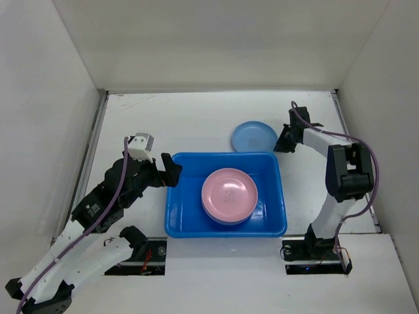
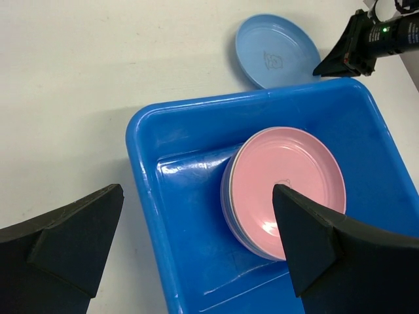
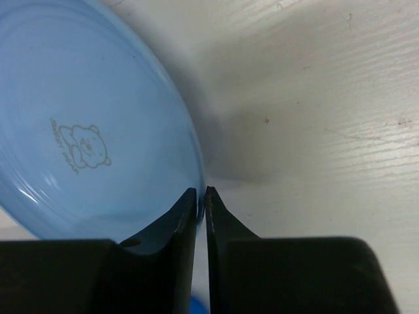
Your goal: Place the plates into the plastic bin on the countertop
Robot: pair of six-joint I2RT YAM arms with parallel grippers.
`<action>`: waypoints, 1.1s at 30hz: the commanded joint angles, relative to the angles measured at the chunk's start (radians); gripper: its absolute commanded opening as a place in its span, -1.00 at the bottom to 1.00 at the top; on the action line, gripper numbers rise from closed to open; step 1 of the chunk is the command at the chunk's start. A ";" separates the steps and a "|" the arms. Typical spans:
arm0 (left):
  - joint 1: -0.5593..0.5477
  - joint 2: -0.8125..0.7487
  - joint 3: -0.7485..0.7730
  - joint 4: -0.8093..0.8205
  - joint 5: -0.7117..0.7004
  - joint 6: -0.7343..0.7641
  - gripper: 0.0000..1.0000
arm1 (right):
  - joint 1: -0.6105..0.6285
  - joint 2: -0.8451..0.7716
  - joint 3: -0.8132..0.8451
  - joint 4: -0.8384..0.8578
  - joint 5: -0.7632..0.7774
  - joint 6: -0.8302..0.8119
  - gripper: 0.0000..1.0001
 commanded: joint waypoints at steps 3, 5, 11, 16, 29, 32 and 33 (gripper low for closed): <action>0.013 -0.012 0.041 -0.011 0.000 0.013 1.00 | -0.006 0.009 0.045 -0.027 -0.019 -0.015 -0.96; 0.013 -0.015 0.041 -0.014 0.000 0.015 1.00 | -0.009 0.000 0.031 -0.018 -0.011 -0.013 -1.00; 0.030 -0.025 0.034 -0.019 0.000 0.018 1.00 | -0.047 -0.084 -0.055 0.065 0.010 0.020 -1.00; 0.041 -0.028 0.025 -0.020 0.000 0.019 1.00 | -0.099 -0.173 -0.113 0.100 0.071 0.036 -1.00; 0.061 -0.045 -0.037 0.007 -0.001 0.010 1.00 | -0.132 -0.702 -0.286 0.196 0.167 0.108 -1.00; 0.065 -0.048 -0.058 0.022 -0.003 0.007 1.00 | -0.077 -0.860 -0.299 0.139 0.151 0.115 -1.00; 0.067 -0.048 -0.066 0.030 -0.004 0.004 1.00 | -0.051 -0.906 -0.299 0.111 0.154 0.112 -1.00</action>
